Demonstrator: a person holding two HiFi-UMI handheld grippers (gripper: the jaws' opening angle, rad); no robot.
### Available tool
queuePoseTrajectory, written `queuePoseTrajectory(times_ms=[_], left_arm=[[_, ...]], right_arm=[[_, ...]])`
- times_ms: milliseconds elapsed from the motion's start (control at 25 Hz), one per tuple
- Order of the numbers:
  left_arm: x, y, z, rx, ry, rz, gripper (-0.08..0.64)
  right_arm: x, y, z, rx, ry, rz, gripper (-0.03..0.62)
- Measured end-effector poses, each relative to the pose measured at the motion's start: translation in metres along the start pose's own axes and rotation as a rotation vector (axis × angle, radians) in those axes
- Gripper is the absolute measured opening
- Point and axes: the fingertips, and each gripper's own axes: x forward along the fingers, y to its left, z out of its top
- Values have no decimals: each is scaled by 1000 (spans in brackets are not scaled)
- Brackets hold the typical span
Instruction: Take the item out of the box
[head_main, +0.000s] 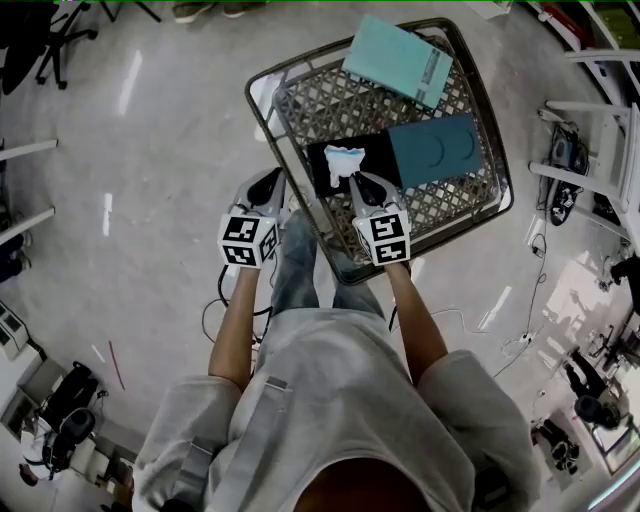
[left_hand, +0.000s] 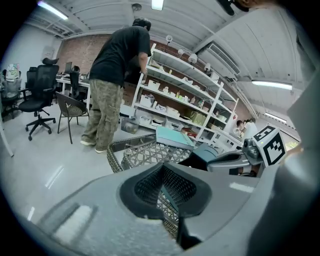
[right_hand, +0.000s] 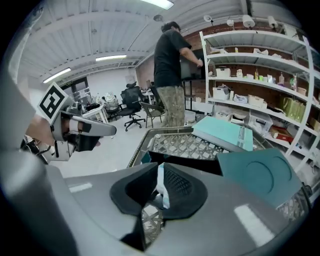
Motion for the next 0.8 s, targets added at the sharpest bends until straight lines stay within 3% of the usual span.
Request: queuePoseTrajectory(times_ms=[240,440,600,800], left_arm=[[-4,2,-6,-7,5,3,5],[-4,2,-9,-11,7,0,5],[-4,1,-12,-12,9,-5,5],[-6,0,-14,-16,13,-4,5]], right_arm=[[14,7,-18,39,60,31,264],[23,7,-26,67,104,14,394],[31,5,-38,82,159,-1,465],[41,3,-48,101,225,-19,472]])
